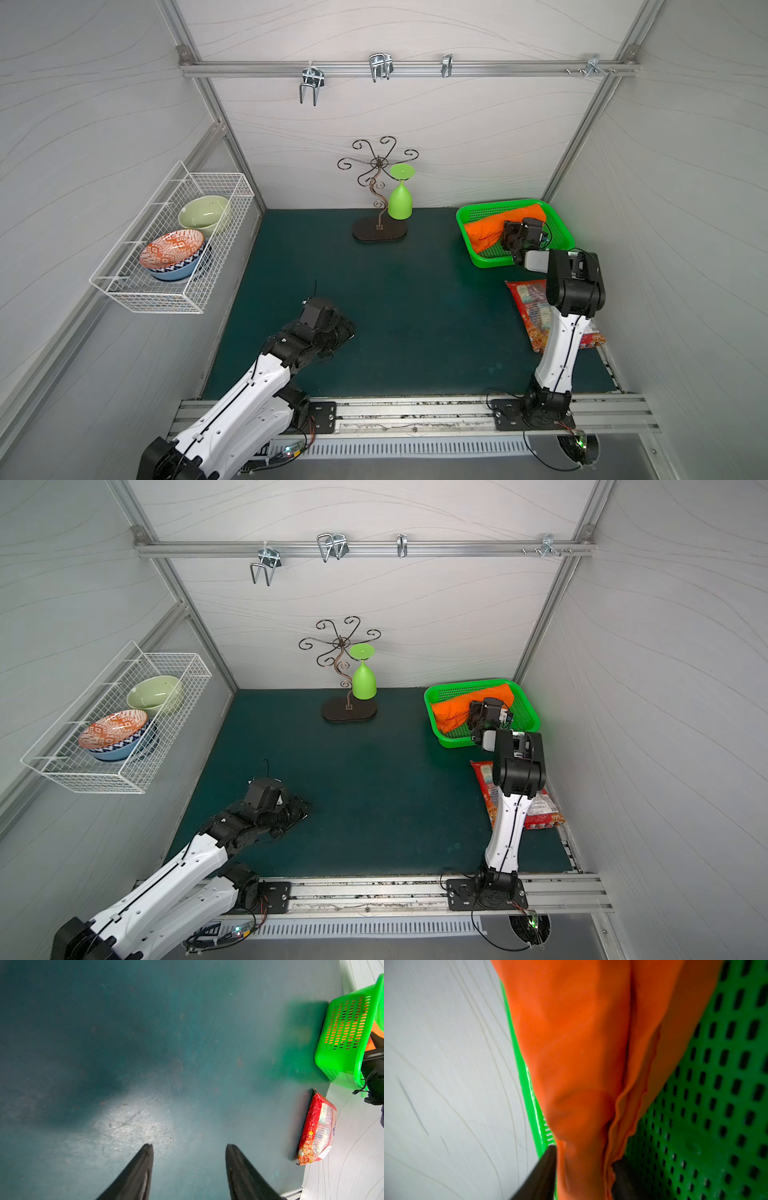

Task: Roll up the shorts
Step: Place the shorts in the bin, then reset both arms

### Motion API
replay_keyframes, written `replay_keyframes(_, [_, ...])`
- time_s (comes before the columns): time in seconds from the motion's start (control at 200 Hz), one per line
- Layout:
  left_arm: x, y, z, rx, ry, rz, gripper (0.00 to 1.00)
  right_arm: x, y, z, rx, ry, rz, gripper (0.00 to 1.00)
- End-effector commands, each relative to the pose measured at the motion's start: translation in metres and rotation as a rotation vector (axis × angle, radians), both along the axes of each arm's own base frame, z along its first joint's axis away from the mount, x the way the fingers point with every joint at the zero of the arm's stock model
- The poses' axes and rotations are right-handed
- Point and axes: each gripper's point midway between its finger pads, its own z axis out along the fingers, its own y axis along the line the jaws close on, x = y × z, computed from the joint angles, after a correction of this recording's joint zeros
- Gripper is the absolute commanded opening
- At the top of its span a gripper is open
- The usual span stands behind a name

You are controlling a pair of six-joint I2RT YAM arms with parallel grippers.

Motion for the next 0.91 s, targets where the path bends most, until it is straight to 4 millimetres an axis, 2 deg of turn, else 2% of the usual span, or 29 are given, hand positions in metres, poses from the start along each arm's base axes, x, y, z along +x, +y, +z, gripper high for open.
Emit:
replay_keyframes(0.0, [0.007, 0.001, 0.007, 0.009, -0.035, 0.007, 0.61, -0.006, 0.014, 0.008, 0.032, 0.062, 0.05, 0.56])
replay_keyframes(0.18, [0.009, 0.003, 0.011, 0.03, -0.049, -0.002, 0.61, -0.031, 0.021, 0.039, 0.046, 0.105, 0.086, 0.61])
replay_keyframes(0.26, [0.01, 0.003, 0.01, 0.033, -0.05, 0.0, 0.61, -0.049, 0.025, 0.045, 0.065, 0.169, 0.112, 0.62])
replay_keyframes(0.37, [0.012, 0.002, 0.012, 0.031, -0.053, 0.001, 0.61, -0.068, 0.029, 0.063, 0.059, 0.159, 0.157, 0.62])
replay_keyframes(0.5, [0.019, 0.003, 0.022, 0.048, -0.073, 0.005, 0.64, -0.089, 0.044, 0.09, 0.029, 0.104, 0.262, 0.67])
replay_keyframes(0.51, [0.019, 0.003, 0.024, 0.05, -0.076, 0.006, 0.65, -0.091, 0.046, 0.093, 0.021, 0.096, 0.273, 0.69])
replay_keyframes(0.515, [0.019, 0.003, 0.024, 0.052, -0.076, 0.006, 0.65, -0.091, 0.047, 0.093, 0.017, 0.095, 0.278, 0.78])
replay_keyframes(0.52, [0.02, 0.004, 0.024, 0.054, -0.077, 0.007, 0.65, -0.093, 0.048, 0.095, 0.012, 0.093, 0.283, 0.89])
replay_keyframes(0.525, [0.02, 0.004, 0.025, 0.055, -0.079, 0.008, 0.65, -0.093, 0.048, 0.095, 0.007, 0.094, 0.288, 0.94])
replay_keyframes(0.54, [0.022, 0.004, 0.029, 0.059, -0.086, 0.01, 0.66, -0.098, 0.051, 0.099, -0.008, 0.09, 0.307, 0.98])
replay_keyframes(0.62, [0.032, 0.01, 0.045, 0.102, -0.121, 0.033, 0.73, -0.117, 0.068, 0.115, -0.152, 0.07, 0.419, 0.99])
replay_keyframes(0.635, [0.035, 0.011, 0.049, 0.111, -0.129, 0.039, 0.82, -0.121, 0.071, 0.116, -0.18, 0.072, 0.439, 0.99])
replay_keyframes(0.65, [0.037, 0.013, 0.051, 0.125, -0.132, 0.046, 0.95, -0.124, 0.075, 0.119, -0.213, 0.067, 0.458, 0.99])
replay_keyframes(0.665, [0.039, 0.016, 0.055, 0.143, -0.137, 0.056, 0.98, -0.128, 0.078, 0.12, -0.244, 0.067, 0.477, 0.99])
replay_keyframes(0.785, [0.062, 0.033, 0.083, 0.294, -0.172, 0.096, 0.99, -0.162, 0.091, 0.124, -0.511, 0.07, 0.584, 0.99])
replay_keyframes(0.9, [0.089, 0.045, 0.109, 0.444, -0.226, 0.107, 0.99, -0.191, 0.086, 0.12, -0.811, 0.061, 0.591, 0.99])
